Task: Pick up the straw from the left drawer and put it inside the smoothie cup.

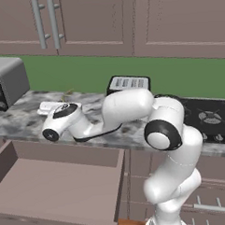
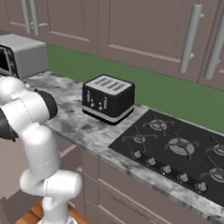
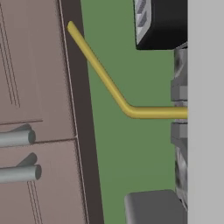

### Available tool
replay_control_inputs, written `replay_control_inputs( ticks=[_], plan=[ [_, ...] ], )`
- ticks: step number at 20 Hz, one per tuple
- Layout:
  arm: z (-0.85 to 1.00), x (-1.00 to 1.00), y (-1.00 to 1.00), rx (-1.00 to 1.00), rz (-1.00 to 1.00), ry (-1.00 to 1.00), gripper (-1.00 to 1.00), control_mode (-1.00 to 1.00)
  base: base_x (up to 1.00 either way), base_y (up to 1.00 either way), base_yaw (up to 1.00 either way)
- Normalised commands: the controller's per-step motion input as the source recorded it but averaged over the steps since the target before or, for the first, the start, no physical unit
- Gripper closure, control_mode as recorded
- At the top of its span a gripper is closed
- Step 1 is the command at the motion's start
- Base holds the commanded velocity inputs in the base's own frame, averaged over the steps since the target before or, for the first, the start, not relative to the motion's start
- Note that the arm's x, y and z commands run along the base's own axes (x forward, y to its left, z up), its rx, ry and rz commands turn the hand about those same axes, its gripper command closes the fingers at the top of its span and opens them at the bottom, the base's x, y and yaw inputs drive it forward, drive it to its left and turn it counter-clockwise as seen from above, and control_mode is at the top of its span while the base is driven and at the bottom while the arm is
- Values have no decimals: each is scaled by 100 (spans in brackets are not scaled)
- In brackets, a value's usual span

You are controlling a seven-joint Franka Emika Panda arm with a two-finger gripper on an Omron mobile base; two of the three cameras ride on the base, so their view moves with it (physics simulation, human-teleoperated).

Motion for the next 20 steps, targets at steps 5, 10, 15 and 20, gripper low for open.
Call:
replay_control_inputs(
  ticks=[5,10,15,20],
  plan=[
    [0,20,0,0,0,0,100,-100,0,0,0],
    [0,29,0,0,0,0,100,-100,0,0,0],
    [0,16,0,0,0,0,100,-100,0,0,0],
    [-3,8,0,0,0,0,100,-100,0,0,0]
  ],
)
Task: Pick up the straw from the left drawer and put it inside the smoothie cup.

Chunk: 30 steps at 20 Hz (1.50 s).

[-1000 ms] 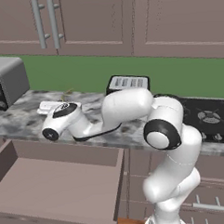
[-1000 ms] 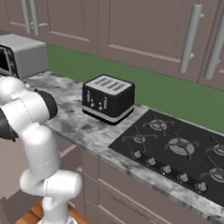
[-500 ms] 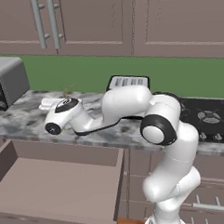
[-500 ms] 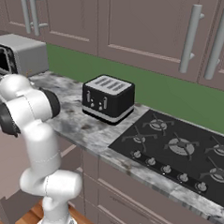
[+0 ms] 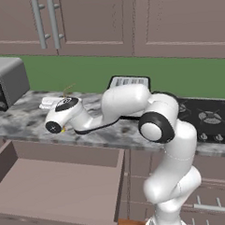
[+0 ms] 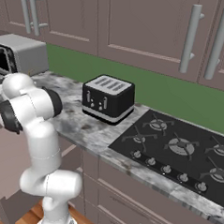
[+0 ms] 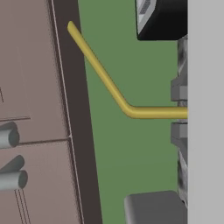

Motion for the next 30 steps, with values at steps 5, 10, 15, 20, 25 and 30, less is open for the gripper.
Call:
replay_control_inputs(
  ticks=[5,10,15,20,25,30],
  plan=[
    [-3,5,0,0,0,0,100,-100,0,0,0],
    [-6,0,0,0,0,0,100,-100,0,0,0],
    [-3,0,0,0,0,0,100,-100,0,0,0],
    [0,0,0,0,0,1,100,-100,0,0,0],
    [0,1,0,0,0,0,100,-100,0,0,0],
    [0,-16,0,0,0,0,100,-100,0,0,0]
  ],
)
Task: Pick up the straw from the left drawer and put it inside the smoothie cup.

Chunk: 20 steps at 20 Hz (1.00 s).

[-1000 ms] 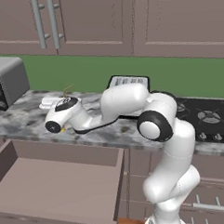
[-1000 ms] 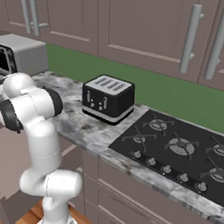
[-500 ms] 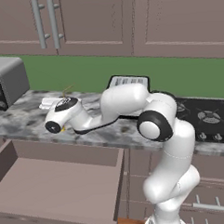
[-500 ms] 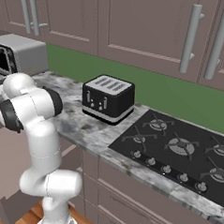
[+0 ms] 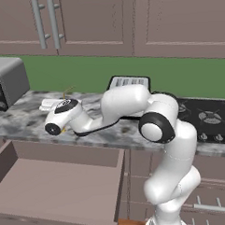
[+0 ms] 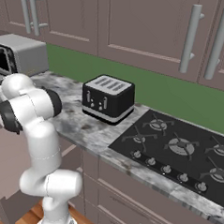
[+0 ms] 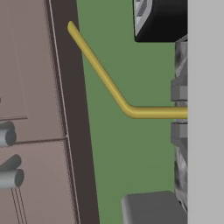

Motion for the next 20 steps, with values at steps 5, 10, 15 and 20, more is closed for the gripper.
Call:
replay_control_inputs(
  ticks=[5,10,15,20],
  plan=[
    [-1,0,0,0,0,0,100,-100,0,0,0],
    [-3,15,0,0,0,-1,100,-100,0,0,0],
    [0,9,0,0,0,0,100,-100,0,0,0],
    [-3,-2,0,0,0,0,100,-100,0,0,0]
  ],
)
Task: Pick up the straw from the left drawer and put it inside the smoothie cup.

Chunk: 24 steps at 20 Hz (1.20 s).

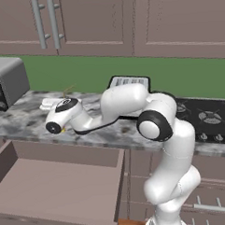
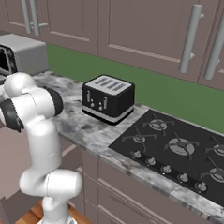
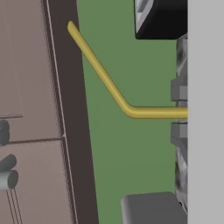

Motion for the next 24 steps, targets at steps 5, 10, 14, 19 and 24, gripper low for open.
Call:
replay_control_inputs(
  ticks=[5,10,14,19,24],
  plan=[
    [-2,-8,0,0,0,0,100,-100,0,0,0],
    [-4,-3,0,0,0,0,100,-100,0,0,0],
    [-12,0,0,0,0,0,100,-100,0,0,0],
    [-11,5,0,0,0,-3,100,-100,0,0,0],
    [-4,4,0,0,0,-6,100,-100,0,0,0]
  ],
)
